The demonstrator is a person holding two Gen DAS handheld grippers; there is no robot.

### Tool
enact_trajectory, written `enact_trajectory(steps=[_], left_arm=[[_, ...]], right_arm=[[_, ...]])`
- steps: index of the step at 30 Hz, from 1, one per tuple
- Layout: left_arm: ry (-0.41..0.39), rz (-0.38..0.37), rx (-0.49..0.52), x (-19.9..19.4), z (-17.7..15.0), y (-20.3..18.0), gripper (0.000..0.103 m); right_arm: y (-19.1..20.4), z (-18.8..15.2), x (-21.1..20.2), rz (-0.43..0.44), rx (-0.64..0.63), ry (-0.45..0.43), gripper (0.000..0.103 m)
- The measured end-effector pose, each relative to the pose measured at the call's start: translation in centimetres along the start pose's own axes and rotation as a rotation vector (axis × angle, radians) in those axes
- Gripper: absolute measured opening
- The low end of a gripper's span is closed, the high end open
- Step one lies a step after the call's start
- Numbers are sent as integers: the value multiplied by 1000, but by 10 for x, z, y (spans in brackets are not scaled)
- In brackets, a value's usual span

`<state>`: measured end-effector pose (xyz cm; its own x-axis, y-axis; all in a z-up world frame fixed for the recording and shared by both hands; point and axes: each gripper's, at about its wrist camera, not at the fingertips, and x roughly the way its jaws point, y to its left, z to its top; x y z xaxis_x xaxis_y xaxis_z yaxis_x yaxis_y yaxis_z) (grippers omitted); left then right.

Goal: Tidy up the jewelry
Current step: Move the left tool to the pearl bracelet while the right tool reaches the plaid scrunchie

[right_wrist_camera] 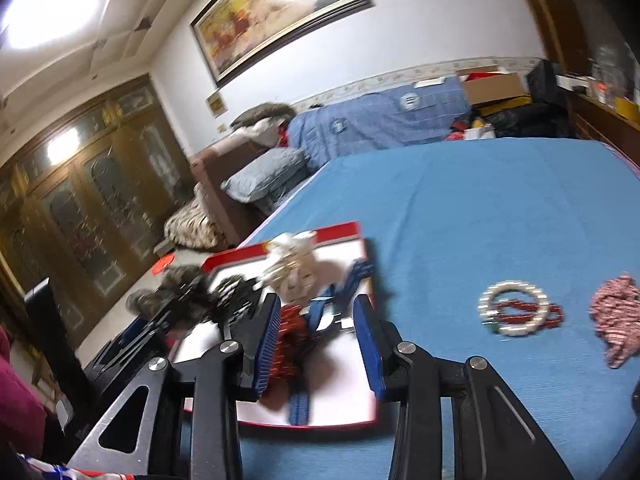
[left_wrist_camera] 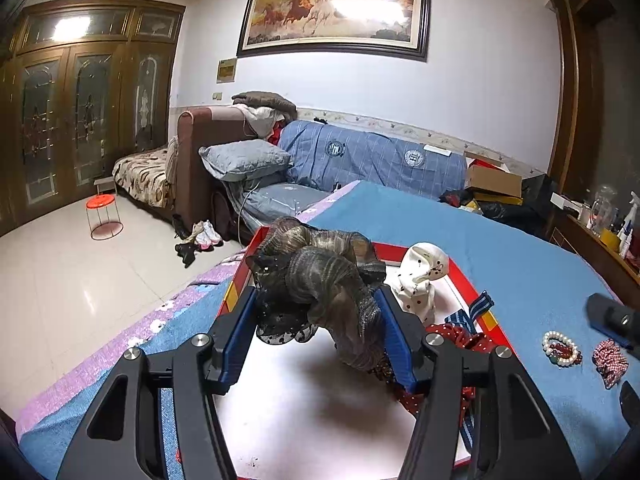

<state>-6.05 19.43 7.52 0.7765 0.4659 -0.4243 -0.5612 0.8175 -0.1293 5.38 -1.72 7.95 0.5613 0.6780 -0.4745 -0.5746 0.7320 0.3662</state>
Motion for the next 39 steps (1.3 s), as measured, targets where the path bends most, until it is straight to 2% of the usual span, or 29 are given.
enact_trajectory(steps=[3, 6, 10, 15, 18, 22, 25, 31, 33, 35, 38, 39], left_arm=[[-19, -3, 2, -3, 1, -1, 61], [-32, -16, -3, -7, 1, -1, 70], [-36, -14, 3, -7, 1, -3, 70], [-28, -12, 14, -4, 2, -6, 71], [-32, -16, 20, -5, 2, -8, 71], [-33, -29, 44, -9, 2, -14, 71], [-3, -78, 78, -14, -1, -26, 71], [113, -231, 158, -24, -9, -71, 70], [134, -273, 200, -30, -10, -90, 70], [153, -295, 231, -32, -11, -105, 70], [222, -370, 249, -28, -15, -125, 70], [259, -401, 258, -24, -16, -133, 70]], right_arm=[[-27, 5, -14, -34, 58, -28, 45], [-50, 7, -23, -52, 115, -37, 45], [-63, 8, -31, -51, 169, -44, 45], [-63, 9, -41, -59, 154, -64, 45], [-71, 14, -54, -96, 142, -102, 45], [-102, 15, -72, -163, 179, -133, 46], [-133, 15, -86, -240, 229, -141, 46], [-174, 15, -106, -317, 331, -142, 46], [-184, 15, -107, -353, 339, -119, 56], [-194, 14, -103, -390, 343, -68, 56], [-206, 10, -99, -371, 401, -28, 58], [-207, 9, -95, -365, 405, -17, 62]])
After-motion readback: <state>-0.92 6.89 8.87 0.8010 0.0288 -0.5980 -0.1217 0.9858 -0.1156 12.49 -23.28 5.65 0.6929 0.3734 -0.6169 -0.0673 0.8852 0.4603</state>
